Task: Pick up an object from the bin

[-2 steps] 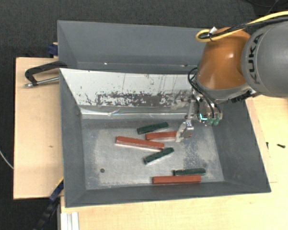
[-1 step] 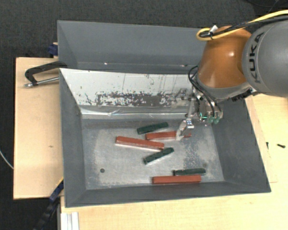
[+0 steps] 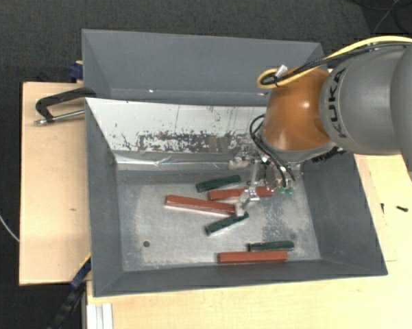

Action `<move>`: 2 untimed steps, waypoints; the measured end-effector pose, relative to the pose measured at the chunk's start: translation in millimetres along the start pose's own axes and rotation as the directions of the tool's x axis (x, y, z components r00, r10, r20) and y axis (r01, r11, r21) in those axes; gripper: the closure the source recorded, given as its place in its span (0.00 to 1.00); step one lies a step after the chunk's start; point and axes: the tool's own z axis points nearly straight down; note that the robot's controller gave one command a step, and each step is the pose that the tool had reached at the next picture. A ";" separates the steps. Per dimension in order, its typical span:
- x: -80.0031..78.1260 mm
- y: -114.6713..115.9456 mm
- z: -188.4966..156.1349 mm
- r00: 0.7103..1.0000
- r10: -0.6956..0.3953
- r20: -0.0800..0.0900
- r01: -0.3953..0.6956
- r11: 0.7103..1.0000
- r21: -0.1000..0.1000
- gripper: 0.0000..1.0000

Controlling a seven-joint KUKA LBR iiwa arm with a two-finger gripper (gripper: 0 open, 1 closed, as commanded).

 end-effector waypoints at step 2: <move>-0.3 -3.3 -6.5 1.000 -0.001 -0.008 0.001 1.000 -0.001 1.00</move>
Offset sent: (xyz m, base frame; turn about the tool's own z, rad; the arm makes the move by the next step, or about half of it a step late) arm 0.0000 0.0000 0.0000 0.0000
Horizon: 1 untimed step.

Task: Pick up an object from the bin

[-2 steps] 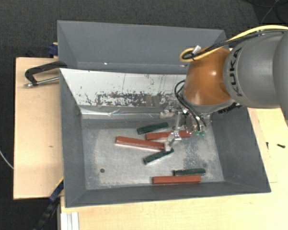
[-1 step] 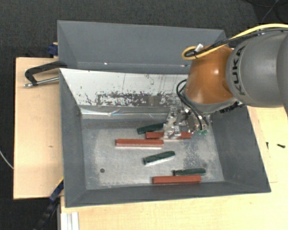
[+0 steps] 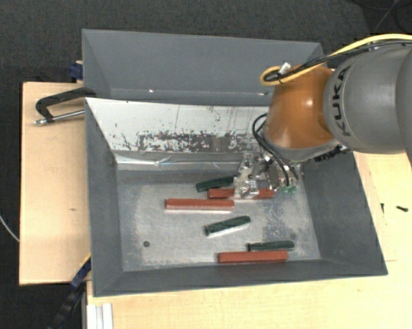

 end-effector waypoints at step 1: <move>-2.1 10.6 -177.9 0.990 -0.139 0.008 0.139 0.990 0.001 1.00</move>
Offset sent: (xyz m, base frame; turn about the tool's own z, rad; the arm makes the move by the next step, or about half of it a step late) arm 0.0000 0.0000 0.0000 0.0000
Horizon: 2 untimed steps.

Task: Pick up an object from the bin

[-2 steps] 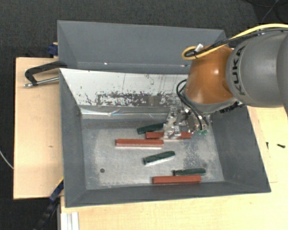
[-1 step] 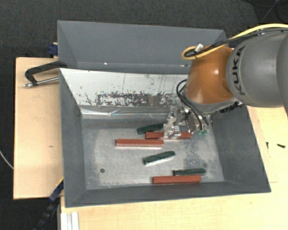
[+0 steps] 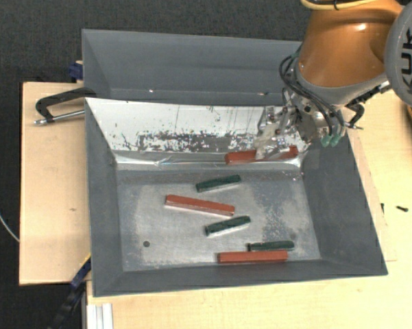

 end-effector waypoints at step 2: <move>24.1 4.2 62.8 1.000 -0.003 -0.008 0.003 1.000 -0.002 1.00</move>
Offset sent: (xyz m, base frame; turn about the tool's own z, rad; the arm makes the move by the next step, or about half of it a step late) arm -0.0318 -0.0001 -0.0835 -0.0044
